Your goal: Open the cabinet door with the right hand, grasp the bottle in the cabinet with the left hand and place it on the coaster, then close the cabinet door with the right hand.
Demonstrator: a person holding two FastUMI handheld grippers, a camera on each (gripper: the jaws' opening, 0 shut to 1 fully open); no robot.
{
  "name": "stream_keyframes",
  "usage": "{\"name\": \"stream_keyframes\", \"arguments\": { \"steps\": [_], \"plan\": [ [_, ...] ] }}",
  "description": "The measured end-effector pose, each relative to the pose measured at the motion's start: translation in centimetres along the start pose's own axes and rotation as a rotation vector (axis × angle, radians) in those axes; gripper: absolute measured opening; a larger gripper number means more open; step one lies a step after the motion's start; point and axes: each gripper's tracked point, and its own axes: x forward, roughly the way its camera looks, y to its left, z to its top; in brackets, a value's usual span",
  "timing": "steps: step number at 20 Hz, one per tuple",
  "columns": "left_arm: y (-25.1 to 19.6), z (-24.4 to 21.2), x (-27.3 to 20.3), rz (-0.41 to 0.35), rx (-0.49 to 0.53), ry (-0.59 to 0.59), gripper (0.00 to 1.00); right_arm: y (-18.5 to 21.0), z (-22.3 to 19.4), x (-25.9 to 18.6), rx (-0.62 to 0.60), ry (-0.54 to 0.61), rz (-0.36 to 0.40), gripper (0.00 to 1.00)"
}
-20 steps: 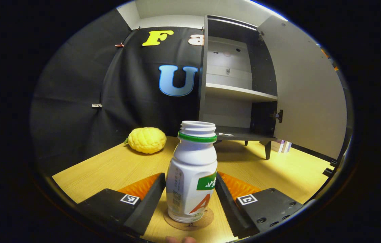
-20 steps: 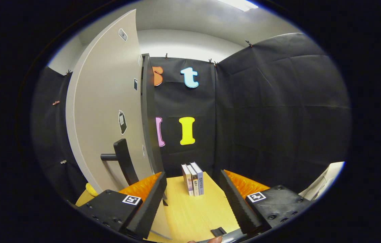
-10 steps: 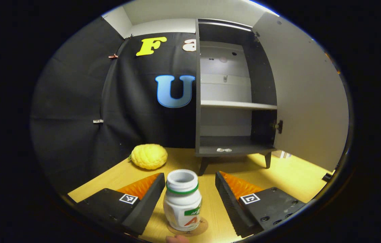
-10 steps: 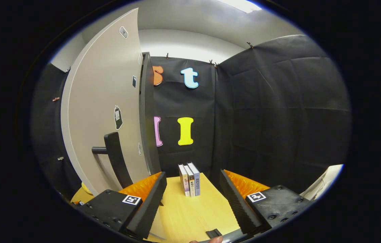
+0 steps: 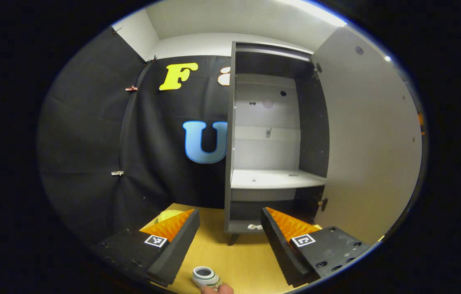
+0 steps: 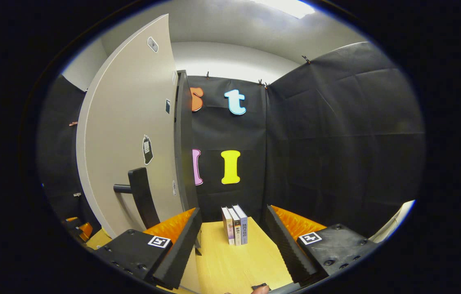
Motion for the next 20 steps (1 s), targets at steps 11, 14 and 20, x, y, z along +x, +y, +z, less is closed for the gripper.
{"name": "stream_keyframes", "arguments": {
  "steps": [11, 14, 20],
  "plan": [
    [-1.8, 9.7, -0.5, 0.079, 0.045, 0.015, 0.92, 0.9, -0.2, -0.2, 0.028, 0.007, 0.041, 0.96],
    [-2.9, 10.5, -0.8, 0.05, 0.054, -0.006, 0.92, 1.1, -0.3, -0.2, 0.024, 0.011, 0.036, 0.96],
    [-2.5, 10.2, -1.7, 0.029, 0.047, 0.001, 0.95, 1.9, -0.6, -0.6, 0.063, 0.039, 0.013, 0.97]
  ]
}}
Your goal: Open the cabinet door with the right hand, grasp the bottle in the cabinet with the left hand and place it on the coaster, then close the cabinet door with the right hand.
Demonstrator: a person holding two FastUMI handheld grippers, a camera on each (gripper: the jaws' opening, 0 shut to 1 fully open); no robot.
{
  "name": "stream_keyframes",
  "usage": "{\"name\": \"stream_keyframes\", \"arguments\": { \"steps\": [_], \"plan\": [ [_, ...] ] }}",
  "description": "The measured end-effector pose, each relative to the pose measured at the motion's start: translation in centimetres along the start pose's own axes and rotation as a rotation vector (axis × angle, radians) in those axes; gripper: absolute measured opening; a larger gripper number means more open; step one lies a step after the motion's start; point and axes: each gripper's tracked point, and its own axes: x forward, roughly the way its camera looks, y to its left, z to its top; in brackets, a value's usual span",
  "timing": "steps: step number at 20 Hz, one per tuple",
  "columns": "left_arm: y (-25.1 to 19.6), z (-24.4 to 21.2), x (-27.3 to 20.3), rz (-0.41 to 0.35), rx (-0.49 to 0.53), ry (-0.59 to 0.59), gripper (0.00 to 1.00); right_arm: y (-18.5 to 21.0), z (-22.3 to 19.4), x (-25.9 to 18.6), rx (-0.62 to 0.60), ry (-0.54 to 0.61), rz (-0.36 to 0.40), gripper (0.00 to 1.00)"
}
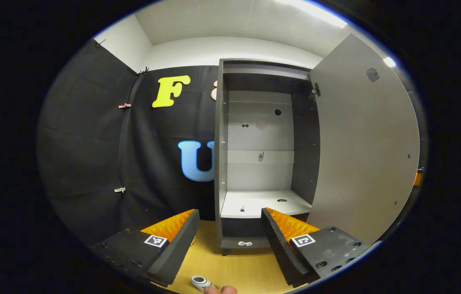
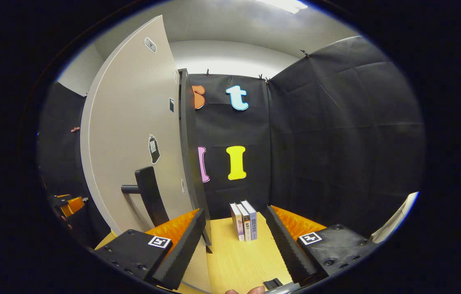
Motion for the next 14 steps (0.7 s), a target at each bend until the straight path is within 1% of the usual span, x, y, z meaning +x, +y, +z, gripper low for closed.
{"name": "stream_keyframes", "arguments": {
  "steps": [2, 5, 10, 13, 14],
  "plan": [
    [0.2, -0.1, 0.0, -0.013, 0.001, -0.009, 0.94, 1.1, -0.4, -0.3, 0.013, 0.006, 0.008, 0.97],
    [0.9, -0.4, 0.1, -0.028, -0.002, -0.012, 0.94, 3.4, -0.9, -0.4, 0.03, 0.019, 0.04, 0.98],
    [2.8, -0.2, 0.3, -0.039, 0.032, -0.029, 0.95, 8.1, -1.4, -0.9, -0.002, 0.011, 0.086, 0.98],
    [4.3, -0.5, 0.6, -0.043, 0.036, -0.027, 0.94, 11.2, -2.0, -1.3, -0.001, 0.012, 0.103, 0.98],
    [4.8, -0.6, 0.7, -0.043, 0.033, -0.028, 0.92, 12.0, -2.1, -1.4, 0.003, 0.015, 0.104, 0.98]
  ]
}}
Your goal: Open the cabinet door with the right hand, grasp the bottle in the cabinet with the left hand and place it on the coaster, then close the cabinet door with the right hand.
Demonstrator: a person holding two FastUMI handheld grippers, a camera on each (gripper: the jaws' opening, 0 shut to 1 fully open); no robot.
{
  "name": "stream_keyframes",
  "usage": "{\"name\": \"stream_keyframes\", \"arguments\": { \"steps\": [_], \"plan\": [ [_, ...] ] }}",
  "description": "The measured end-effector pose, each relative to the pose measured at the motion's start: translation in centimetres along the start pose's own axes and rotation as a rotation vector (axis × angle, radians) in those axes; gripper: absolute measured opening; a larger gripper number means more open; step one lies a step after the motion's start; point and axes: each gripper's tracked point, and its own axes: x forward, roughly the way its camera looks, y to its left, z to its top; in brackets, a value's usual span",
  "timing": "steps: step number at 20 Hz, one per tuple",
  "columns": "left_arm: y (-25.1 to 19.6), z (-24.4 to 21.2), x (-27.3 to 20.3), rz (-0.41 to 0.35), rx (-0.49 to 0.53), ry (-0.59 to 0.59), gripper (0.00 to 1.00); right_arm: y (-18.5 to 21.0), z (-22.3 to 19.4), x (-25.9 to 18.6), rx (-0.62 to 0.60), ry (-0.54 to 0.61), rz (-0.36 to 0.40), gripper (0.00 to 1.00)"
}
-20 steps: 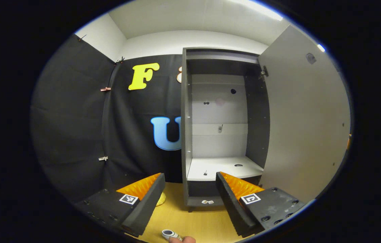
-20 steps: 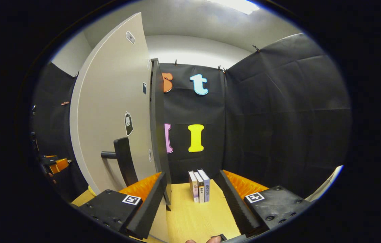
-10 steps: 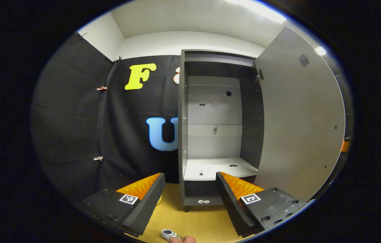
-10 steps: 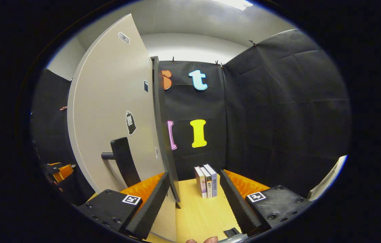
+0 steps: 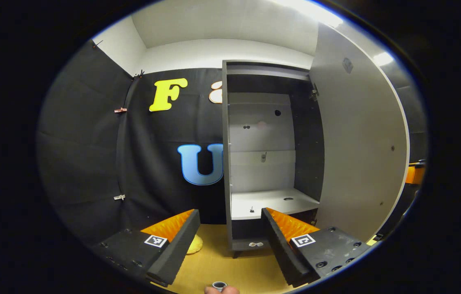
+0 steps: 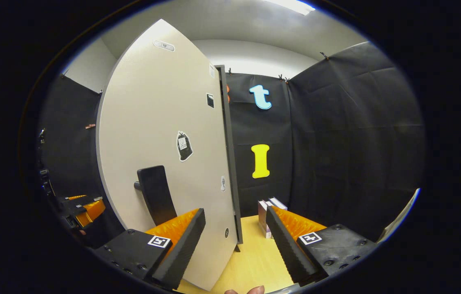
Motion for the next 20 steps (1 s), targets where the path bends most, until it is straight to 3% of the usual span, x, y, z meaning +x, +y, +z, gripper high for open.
{"name": "stream_keyframes", "arguments": {
  "steps": [7, 13, 20],
  "plan": [
    [2.7, -0.6, 0.6, -0.007, -0.007, 0.004, 0.94, 5.4, -1.2, 1.4, 0.018, 0.001, 0.038, 0.98],
    [4.2, -0.8, 1.0, -0.008, -0.014, 0.003, 0.94, 11.2, -3.3, 2.4, 0.014, 0.039, 0.139, 0.98],
    [5.4, -0.6, 1.4, -0.006, -0.026, 0.004, 0.93, 12.9, -3.5, 2.6, 0.003, 0.032, 0.174, 0.98]
  ]
}}
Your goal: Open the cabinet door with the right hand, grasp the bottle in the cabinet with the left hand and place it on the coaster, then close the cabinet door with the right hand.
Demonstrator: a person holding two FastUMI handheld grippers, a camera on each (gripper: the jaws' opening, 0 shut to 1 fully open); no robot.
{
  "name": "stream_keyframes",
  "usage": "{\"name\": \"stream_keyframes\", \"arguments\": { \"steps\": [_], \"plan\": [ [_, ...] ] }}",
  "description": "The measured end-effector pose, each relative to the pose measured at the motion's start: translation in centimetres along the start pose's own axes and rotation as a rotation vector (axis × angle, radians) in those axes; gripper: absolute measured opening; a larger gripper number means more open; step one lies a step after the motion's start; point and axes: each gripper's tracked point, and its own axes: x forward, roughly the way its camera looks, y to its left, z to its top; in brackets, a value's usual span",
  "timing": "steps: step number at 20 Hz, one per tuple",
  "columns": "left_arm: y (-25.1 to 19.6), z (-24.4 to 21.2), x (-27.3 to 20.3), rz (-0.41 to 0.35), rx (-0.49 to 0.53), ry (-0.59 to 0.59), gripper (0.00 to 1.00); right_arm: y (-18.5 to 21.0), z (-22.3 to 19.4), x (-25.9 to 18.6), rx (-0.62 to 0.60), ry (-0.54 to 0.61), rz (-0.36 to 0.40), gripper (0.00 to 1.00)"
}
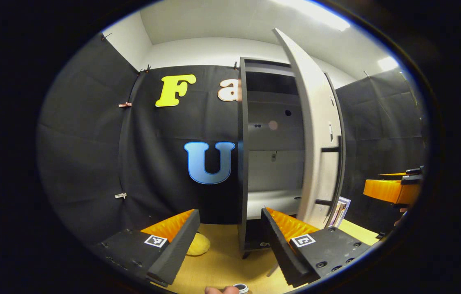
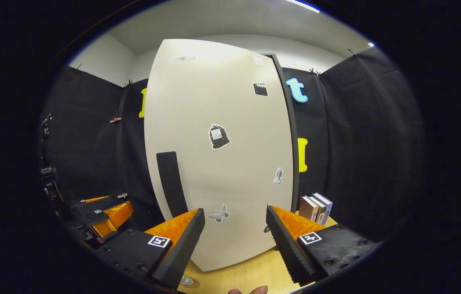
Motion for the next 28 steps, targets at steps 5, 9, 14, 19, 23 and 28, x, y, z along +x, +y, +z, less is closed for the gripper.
{"name": "stream_keyframes", "arguments": {
  "steps": [5, 9, 14, 19, 23, 28],
  "plan": [
    [-0.2, 0.0, 0.0, -0.003, 0.003, 0.001, 0.96, -0.8, 0.0, -0.1, 0.003, -0.009, -0.02, 0.98],
    [-0.9, 0.1, 0.0, -0.003, 0.011, -0.001, 0.94, -1.5, 0.0, -0.1, -0.009, -0.016, -0.032, 0.98],
    [-1.8, 0.6, 0.0, -0.009, 0.02, -0.011, 0.94, -2.5, -0.1, -0.3, -0.025, -0.029, -0.042, 0.98],
    [-2.5, 0.7, 0.1, -0.014, 0.024, -0.011, 0.94, -3.6, -0.2, -0.3, -0.044, -0.038, -0.066, 0.98],
    [-2.9, 0.5, 0.1, -0.014, 0.012, -0.006, 0.94, -4.4, -0.3, -0.2, -0.064, -0.046, -0.08, 0.98],
    [-3.1, 0.7, 0.2, -0.009, 0.008, -0.005, 0.94, -5.3, -0.3, -0.2, -0.09, -0.055, -0.11, 0.98]
  ]
}}
